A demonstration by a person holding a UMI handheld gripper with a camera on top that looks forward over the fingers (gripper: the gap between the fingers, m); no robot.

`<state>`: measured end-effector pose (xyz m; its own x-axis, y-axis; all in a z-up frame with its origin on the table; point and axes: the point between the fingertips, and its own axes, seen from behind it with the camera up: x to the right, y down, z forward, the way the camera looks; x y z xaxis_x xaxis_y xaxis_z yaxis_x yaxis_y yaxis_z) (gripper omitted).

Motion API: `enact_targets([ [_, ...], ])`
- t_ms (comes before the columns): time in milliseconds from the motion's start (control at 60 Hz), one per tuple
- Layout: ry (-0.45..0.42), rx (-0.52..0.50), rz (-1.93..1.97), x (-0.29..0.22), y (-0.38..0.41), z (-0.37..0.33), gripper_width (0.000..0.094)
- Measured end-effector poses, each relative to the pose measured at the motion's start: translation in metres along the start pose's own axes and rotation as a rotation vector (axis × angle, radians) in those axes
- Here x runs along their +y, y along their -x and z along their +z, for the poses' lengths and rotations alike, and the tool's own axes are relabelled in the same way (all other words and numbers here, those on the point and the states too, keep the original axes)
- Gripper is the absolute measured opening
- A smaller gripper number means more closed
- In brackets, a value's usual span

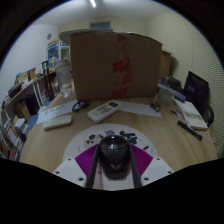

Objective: Arrange mouse

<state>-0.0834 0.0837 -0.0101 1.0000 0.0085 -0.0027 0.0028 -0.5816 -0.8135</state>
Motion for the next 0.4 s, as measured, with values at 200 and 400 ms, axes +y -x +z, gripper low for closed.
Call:
enact_targets([
  [200,0.030,0.027,0.042,-0.010,-0.005,-0.045,0.0838],
  [400,0.007,0.031,0.102,-0.009,0.012,-0.160,0.0837],
])
